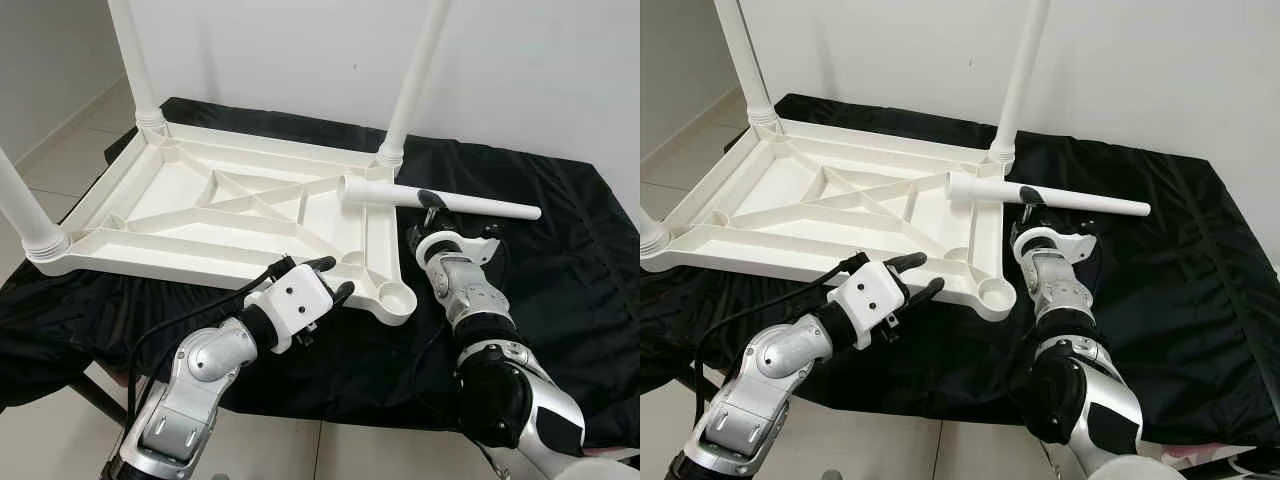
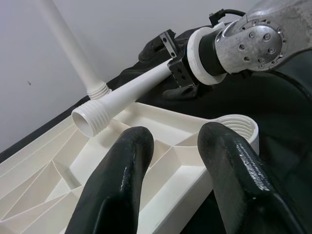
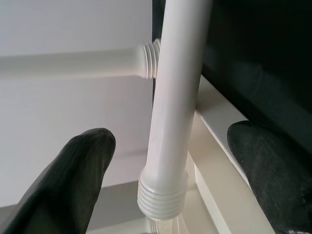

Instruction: Building children table

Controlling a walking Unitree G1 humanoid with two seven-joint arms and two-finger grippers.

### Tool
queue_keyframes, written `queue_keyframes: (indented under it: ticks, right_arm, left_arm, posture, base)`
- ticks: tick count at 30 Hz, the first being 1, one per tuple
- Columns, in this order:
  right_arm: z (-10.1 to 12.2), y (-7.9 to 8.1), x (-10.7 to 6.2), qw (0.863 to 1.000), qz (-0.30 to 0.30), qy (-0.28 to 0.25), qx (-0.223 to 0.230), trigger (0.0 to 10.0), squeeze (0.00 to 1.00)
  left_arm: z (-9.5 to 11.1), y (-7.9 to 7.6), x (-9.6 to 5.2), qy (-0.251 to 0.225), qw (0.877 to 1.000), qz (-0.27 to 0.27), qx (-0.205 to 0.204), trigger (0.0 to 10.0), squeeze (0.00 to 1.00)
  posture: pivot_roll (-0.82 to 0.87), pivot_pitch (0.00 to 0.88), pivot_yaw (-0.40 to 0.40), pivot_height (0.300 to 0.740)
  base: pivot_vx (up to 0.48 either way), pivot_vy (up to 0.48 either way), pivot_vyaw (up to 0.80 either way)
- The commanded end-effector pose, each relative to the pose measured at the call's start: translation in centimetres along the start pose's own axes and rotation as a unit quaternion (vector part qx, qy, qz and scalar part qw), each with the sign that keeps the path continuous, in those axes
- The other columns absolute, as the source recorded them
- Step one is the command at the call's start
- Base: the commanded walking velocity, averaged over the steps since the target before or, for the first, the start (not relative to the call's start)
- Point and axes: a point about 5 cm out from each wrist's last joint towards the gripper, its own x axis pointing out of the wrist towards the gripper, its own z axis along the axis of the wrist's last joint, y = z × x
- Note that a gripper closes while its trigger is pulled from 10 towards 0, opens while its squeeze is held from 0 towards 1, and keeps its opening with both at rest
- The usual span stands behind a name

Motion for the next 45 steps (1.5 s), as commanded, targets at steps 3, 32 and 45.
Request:
queue_keyframes:
  ticks: [3,32,45]
  right_arm:
    - [0.2,-0.2,0.1,1.0,-0.004,-0.004,-0.002,10.0,0.0]
    - [-1.1,2.5,1.1,0.998,0.05,0.015,-0.035,10.0,0.0]
    - [-2.2,5.3,1.7,0.991,0.123,0.027,-0.035,10.0,0.0]
  left_arm:
    - [0.5,-0.2,-0.1,-0.005,1.0,0.0,0.0,10.0,0.0]
    - [4.7,0.2,-0.4,-0.047,0.999,-0.015,-0.021,10.0,0.0]
    - [6.5,-0.7,-1.0,-0.05,0.997,-0.026,-0.043,10.0,0.0]
  posture:
    - [0.08,0.051,-0.067,0.74]
    - [0.11,0.256,-0.02,0.74]
    - [0.16,0.328,-0.008,0.74]
  base:
    - [0.0,0.0,0.0]
    - [0.0,0.0,0.0]
    - [0.0,0.0,0.0]
